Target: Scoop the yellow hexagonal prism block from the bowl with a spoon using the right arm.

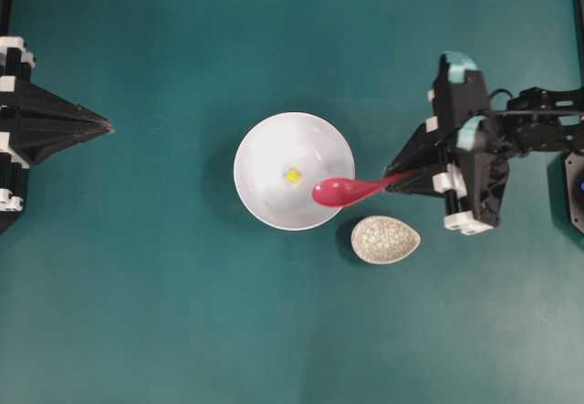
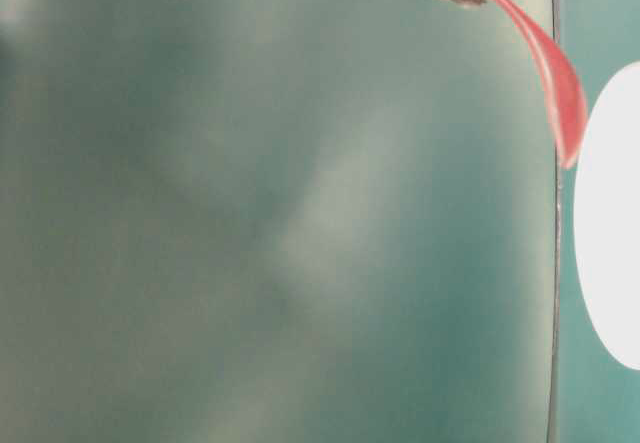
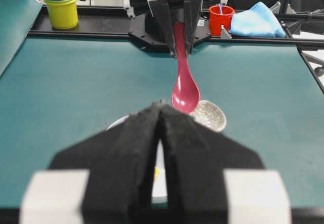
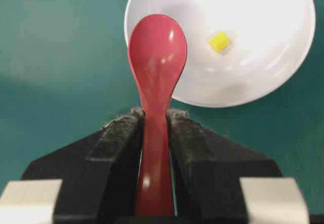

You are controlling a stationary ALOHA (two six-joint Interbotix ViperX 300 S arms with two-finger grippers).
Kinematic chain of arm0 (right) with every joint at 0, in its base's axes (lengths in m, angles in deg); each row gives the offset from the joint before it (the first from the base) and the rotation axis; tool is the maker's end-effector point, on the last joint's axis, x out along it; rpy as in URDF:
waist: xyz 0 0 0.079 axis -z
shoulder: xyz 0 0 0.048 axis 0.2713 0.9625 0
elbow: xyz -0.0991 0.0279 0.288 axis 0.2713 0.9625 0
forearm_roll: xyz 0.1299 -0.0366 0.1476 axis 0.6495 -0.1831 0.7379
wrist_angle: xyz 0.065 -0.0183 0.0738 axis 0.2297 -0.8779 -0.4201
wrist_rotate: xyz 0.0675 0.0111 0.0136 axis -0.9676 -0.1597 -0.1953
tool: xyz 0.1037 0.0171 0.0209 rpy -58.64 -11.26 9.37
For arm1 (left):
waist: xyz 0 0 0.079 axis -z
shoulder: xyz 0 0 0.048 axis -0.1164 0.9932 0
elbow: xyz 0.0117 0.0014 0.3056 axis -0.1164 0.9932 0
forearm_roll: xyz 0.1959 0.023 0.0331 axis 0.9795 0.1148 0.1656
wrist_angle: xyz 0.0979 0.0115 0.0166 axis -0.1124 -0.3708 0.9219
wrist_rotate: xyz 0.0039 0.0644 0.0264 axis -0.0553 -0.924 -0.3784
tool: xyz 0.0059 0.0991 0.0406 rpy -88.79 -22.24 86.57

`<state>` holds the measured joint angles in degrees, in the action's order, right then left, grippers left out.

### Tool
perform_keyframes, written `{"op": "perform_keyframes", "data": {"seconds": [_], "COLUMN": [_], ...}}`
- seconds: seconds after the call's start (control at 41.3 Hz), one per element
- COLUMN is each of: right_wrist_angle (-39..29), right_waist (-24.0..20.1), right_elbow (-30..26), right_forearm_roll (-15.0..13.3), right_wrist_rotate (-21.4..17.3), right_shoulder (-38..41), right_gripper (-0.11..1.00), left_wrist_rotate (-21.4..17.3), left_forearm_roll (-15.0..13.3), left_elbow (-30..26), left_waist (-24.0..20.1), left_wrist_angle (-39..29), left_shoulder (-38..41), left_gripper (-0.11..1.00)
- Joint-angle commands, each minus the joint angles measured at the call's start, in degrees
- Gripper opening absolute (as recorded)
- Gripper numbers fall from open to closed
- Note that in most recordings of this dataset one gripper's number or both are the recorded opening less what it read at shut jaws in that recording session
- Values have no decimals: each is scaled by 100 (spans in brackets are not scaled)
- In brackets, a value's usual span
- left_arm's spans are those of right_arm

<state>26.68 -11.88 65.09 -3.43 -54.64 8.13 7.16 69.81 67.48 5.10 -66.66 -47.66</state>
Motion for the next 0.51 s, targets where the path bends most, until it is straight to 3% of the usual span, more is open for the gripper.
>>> {"op": "perform_keyframes", "data": {"seconds": [0.0,0.485], "right_wrist_angle": [-123,-888], "right_waist": [35,97], "right_elbow": [-281,-958], "right_forearm_roll": [-79,-352], "right_wrist_rotate": [-9,-35], "right_shoulder": [62,729], "right_gripper": [22,22], "left_wrist_rotate": [9,9], "left_forearm_roll": [18,18], "left_elbow": [-97,-97], "left_waist": [-18,-18], "left_wrist_angle": [44,44], "left_shoulder": [26,18], "left_gripper": [0,0]}}
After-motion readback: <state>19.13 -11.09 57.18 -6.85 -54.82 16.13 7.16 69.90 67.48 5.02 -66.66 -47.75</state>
